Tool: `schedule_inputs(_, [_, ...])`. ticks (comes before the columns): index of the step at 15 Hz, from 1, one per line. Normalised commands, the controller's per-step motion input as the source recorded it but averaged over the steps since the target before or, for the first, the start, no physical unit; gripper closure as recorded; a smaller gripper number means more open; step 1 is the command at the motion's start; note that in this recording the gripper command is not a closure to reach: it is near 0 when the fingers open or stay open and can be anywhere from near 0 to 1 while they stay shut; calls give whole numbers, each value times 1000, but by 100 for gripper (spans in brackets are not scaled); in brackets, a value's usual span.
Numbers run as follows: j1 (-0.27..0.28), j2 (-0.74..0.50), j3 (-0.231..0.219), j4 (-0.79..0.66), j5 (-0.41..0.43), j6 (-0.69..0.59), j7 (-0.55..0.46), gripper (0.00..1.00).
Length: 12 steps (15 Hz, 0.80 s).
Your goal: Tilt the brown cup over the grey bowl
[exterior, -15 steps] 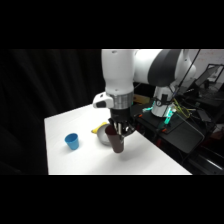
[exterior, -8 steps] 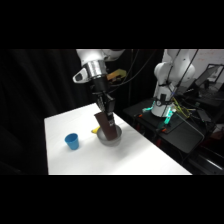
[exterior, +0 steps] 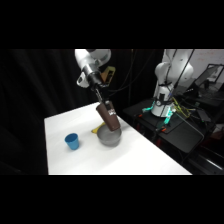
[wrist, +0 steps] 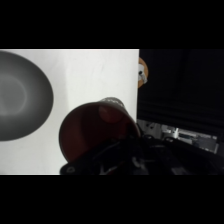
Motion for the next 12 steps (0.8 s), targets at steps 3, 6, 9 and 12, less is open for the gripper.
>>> schedule_inputs(3, [-143, 309, -107, 314, 327, -488, -249, 7])
schedule_inputs(6, [-132, 285, -73, 331, 268, -454, -167, 6])
schedule_inputs(9, [-122, 264, -46, 329, 261, -431, -139, 7])
schedule_inputs(12, [-100, 252, -34, 320, 244, -389, -110, 7])
